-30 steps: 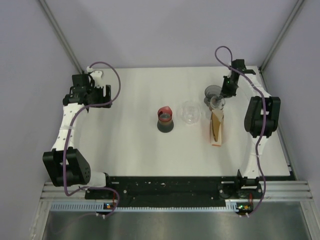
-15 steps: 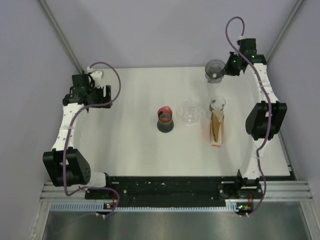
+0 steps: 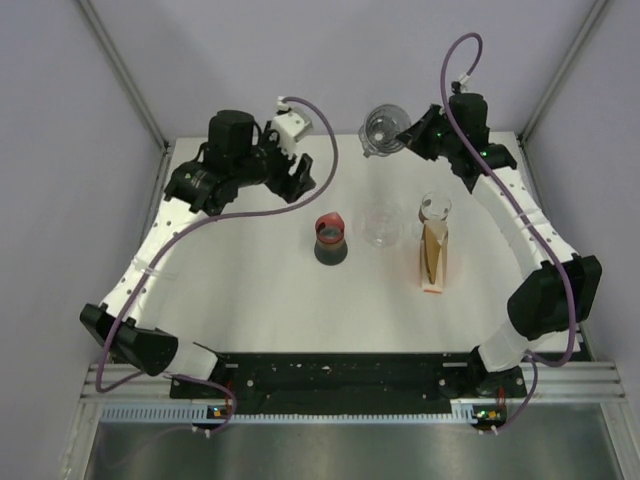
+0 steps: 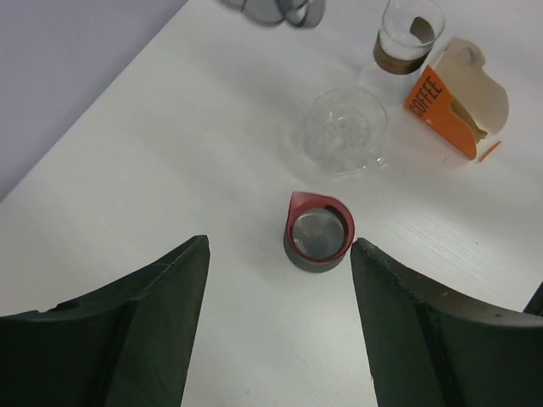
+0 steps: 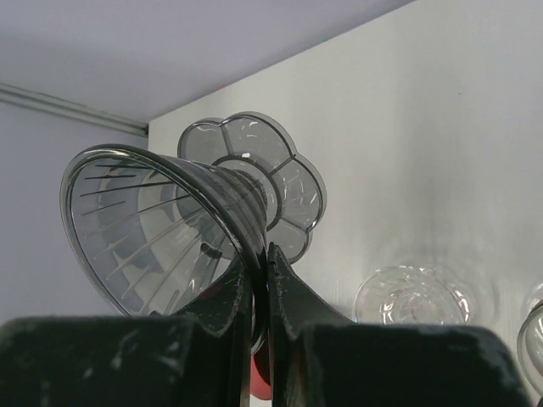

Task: Place the coffee filter in the dripper
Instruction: Pick up the coffee dripper from the center of the board, then place the coffee dripper in the dripper holder, then pick up the coffee filter from the coffee filter holder.

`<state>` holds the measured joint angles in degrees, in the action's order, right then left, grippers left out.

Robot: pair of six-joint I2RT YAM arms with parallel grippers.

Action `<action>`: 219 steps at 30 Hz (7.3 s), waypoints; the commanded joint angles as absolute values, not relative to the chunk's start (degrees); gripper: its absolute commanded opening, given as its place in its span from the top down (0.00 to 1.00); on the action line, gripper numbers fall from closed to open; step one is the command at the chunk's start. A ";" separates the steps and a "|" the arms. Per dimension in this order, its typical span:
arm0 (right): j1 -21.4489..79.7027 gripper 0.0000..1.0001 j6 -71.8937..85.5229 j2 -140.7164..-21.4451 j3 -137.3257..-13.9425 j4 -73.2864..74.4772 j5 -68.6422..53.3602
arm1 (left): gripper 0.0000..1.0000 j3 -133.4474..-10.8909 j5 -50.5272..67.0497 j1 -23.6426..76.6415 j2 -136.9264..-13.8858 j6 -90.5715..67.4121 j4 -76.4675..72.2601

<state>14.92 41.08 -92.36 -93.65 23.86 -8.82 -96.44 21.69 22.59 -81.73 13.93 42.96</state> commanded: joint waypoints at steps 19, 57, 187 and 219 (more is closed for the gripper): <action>23.99 1.00 52.82 -83.06 -82.09 13.01 -5.45 | 0.40 -99.67 -2.46 40.87 -95.36 24.87 25.05; 20.84 0.20 29.88 -74.62 -82.97 29.27 -8.34 | 1.00 -82.98 31.72 28.30 -84.29 28.56 40.88; 19.86 0.78 17.58 -73.91 -51.15 30.50 10.62 | 0.10 -84.81 20.13 21.89 -79.98 23.64 51.15; 19.78 0.84 16.79 -72.87 -52.29 34.01 18.46 | 0.10 -84.90 20.83 21.97 -79.72 24.08 52.03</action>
